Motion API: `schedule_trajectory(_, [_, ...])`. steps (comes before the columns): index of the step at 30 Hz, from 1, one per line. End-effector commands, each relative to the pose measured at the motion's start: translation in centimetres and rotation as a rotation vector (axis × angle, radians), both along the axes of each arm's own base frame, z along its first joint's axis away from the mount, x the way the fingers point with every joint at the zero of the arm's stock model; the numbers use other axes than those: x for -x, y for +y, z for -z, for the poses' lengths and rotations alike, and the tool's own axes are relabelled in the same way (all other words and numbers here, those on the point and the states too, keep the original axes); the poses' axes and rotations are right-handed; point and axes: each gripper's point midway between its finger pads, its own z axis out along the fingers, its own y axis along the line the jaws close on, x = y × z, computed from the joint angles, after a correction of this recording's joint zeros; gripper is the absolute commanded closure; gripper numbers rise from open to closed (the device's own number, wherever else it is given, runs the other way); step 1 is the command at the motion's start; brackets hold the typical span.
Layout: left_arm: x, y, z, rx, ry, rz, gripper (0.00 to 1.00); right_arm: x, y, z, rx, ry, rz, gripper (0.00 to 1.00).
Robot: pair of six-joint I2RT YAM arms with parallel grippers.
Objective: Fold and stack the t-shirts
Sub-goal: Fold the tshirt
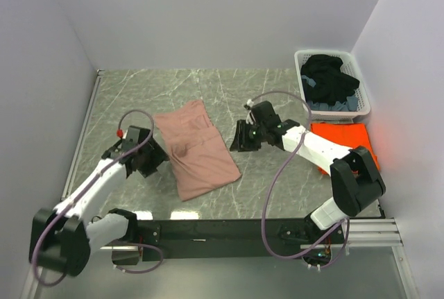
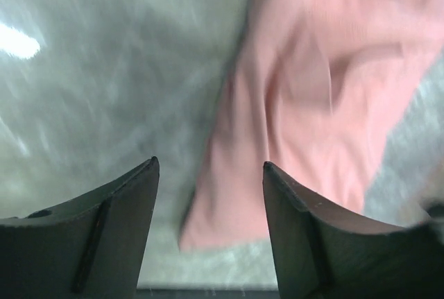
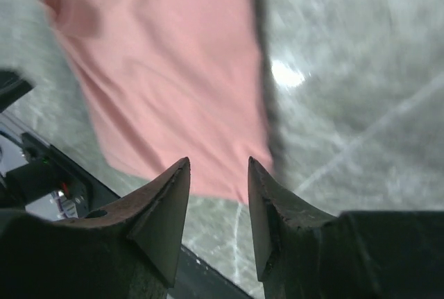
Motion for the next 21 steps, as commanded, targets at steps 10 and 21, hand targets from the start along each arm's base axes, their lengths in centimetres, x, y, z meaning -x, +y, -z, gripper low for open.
schedule_trajectory(10, [-9.8,1.7,0.0,-0.120,-0.077,0.113,0.45,-7.0,5.8,-4.8,-0.139,-0.228,-0.186,0.59])
schedule_trajectory(21, [-10.9,0.7,3.5,-0.062,0.021,0.118,0.68,-8.5,8.2,2.1,-0.160,-0.101,-0.236,0.59])
